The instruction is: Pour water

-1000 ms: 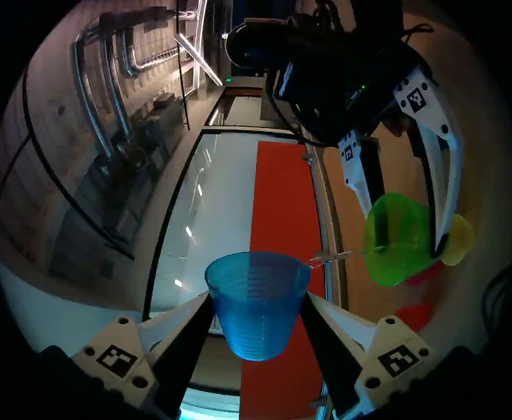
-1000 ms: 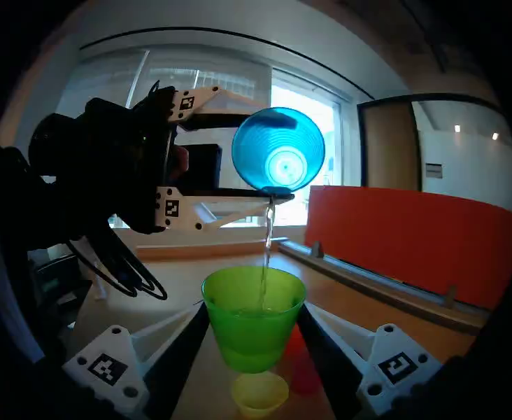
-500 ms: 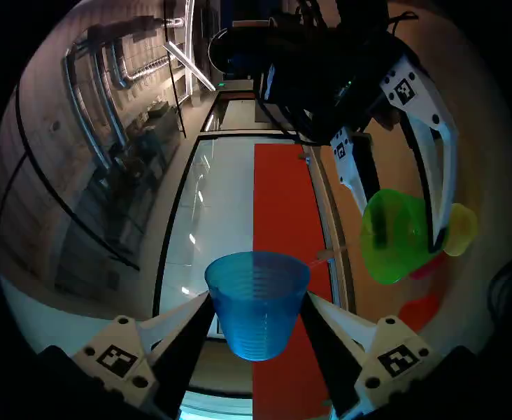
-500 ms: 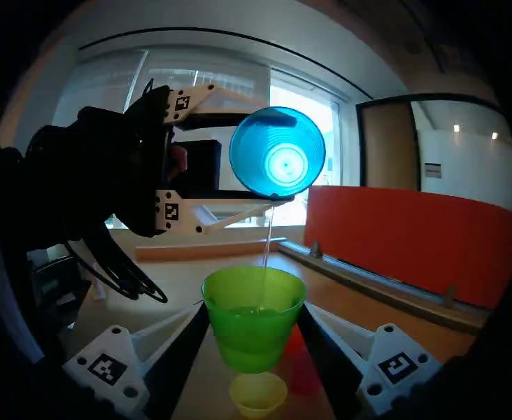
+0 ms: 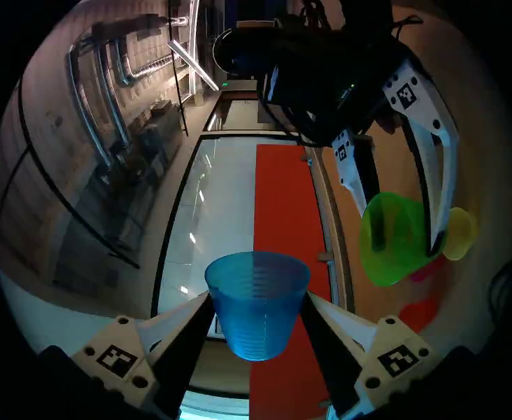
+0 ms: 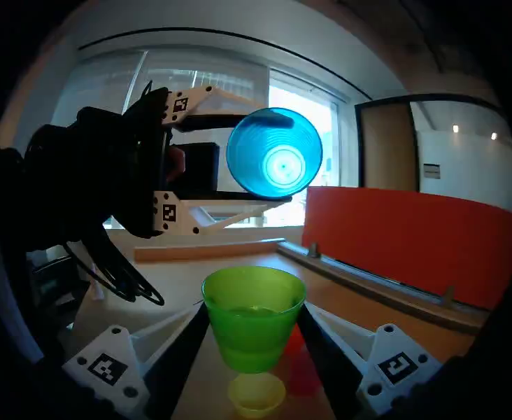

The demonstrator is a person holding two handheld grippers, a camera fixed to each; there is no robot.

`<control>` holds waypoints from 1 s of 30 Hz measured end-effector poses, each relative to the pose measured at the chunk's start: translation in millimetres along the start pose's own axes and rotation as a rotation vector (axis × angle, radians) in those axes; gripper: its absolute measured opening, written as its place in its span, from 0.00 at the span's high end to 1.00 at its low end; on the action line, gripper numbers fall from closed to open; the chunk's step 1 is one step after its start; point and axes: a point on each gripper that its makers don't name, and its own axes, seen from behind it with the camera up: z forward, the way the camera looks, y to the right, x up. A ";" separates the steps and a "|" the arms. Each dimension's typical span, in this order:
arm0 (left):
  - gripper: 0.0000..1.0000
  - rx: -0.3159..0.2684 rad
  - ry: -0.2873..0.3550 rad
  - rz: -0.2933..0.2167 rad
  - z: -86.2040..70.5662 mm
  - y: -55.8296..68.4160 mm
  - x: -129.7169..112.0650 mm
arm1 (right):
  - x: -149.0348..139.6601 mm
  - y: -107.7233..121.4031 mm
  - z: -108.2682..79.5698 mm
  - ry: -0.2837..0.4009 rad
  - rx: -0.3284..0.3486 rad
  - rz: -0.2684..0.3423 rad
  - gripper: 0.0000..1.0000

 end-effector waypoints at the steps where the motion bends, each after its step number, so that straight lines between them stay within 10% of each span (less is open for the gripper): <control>1: 0.18 -0.001 0.000 -0.005 0.2 0.3 -0.3 | 0.1 0.0 -0.1 0.000 0.000 0.000 0.12; 12: 0.18 -0.003 -0.010 -0.059 3.1 -1.0 -7.9 | 1.3 0.1 -0.4 0.004 -0.001 -0.001 0.12; 30: 0.18 -0.019 -0.055 -0.347 6.6 14.0 -27.6 | 11.1 0.1 -4.5 0.016 -0.010 -0.007 0.12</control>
